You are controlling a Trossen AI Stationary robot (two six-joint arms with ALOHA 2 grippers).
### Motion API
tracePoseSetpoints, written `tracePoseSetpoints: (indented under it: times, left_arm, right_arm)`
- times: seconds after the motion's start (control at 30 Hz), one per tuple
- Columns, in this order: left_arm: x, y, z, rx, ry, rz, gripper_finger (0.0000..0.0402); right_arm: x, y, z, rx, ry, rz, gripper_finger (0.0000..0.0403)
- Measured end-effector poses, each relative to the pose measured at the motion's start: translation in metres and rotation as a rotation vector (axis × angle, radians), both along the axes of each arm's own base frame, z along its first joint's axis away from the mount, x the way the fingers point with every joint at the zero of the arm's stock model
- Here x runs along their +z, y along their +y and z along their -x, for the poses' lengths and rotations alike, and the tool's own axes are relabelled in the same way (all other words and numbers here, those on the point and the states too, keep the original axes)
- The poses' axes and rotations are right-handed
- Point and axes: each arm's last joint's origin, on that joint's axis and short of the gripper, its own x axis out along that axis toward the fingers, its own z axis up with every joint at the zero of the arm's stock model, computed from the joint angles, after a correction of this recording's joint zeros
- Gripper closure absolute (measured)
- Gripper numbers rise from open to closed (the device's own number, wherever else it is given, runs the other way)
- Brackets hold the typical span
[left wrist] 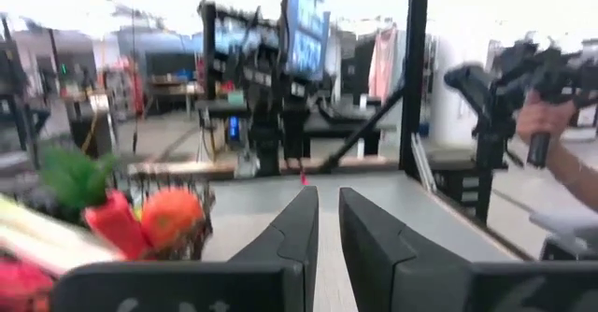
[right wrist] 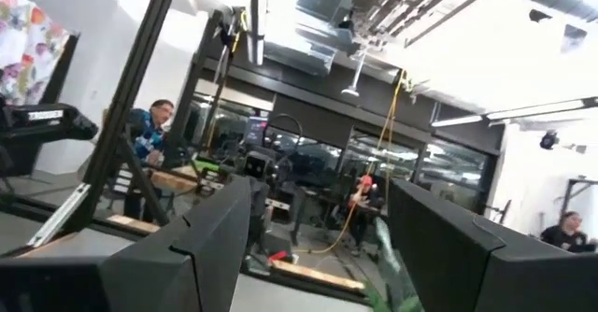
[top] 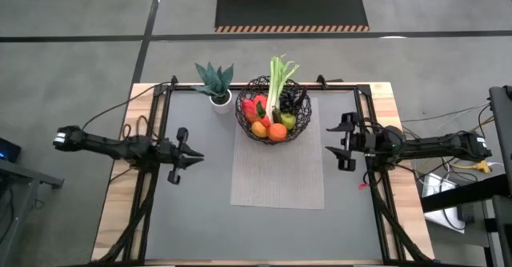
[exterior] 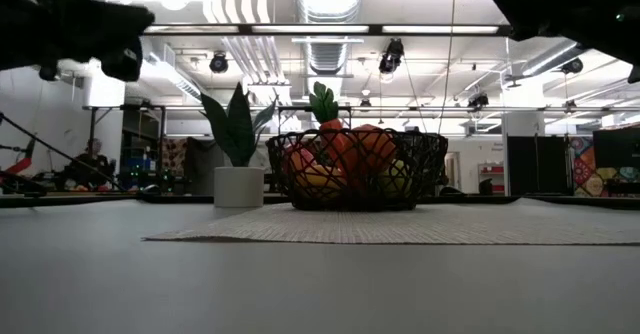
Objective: Build produce basket
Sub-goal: Return to Home Position
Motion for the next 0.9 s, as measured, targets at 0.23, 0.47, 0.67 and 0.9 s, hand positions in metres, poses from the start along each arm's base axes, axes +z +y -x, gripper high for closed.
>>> tracePoseSetpoints:
  times: [0.23,0.47,0.67,0.9]
  left_arm:
    - [0.002,0.000,0.002,0.004,-0.019,0.026,0.0373]
    - [0.000,0.000,0.000,0.005,-0.001,0.025,0.0373]
    - [-0.003,0.000,-0.002,0.006,0.024,0.021,0.0373]
    - [-0.006,0.000,-0.004,0.007,0.058,0.015,0.0373]
  right_arm:
    - [0.003,-0.004,0.003,-0.088,-0.035,-0.094,0.0165]
    - [0.002,-0.004,0.002,0.037,-0.021,-0.329,0.0165]
    - [-0.006,-0.004,-0.003,0.141,0.076,-0.524,0.0165]
    - [-0.019,-0.001,-0.004,0.140,0.242,-0.591,0.0165]
